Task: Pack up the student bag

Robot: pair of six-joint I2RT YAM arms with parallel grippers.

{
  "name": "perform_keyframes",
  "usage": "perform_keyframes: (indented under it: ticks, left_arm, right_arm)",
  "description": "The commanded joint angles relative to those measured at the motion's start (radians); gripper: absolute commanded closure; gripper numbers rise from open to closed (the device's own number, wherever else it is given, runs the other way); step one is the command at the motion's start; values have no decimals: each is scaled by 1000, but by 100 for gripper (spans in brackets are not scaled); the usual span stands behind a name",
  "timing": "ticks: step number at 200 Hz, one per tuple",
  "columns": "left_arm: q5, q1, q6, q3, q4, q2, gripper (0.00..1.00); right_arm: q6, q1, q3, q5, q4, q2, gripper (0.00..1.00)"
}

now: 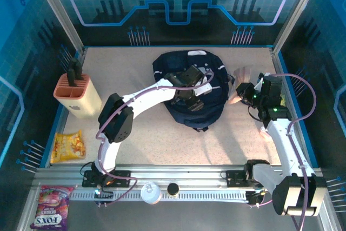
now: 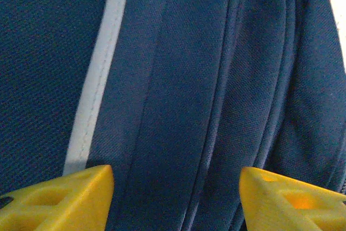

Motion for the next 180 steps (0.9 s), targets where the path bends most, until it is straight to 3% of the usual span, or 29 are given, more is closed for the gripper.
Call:
perform_keyframes:
  ticks: [1,40,140,160,180]
  left_arm:
    - [-16,-9,76,62,-99,33,36]
    - [-132,-9,46,110,-87,79,49]
    - [-124,-8,70,187,-142,134,48]
    - [-187,-8,26,218,-141,144,66]
    - [-177,-2,-34,211,-101,112,80]
  right_arm:
    - [8,-15,-15,-33,21,-14,86]
    - [6,-17,-12,-46,25,-8,86]
    - [-3,-30,-4,-52,12,-31,85]
    - [-1,-33,-5,-52,5,-34,85]
    - [-6,-39,6,-48,-21,-47,85]
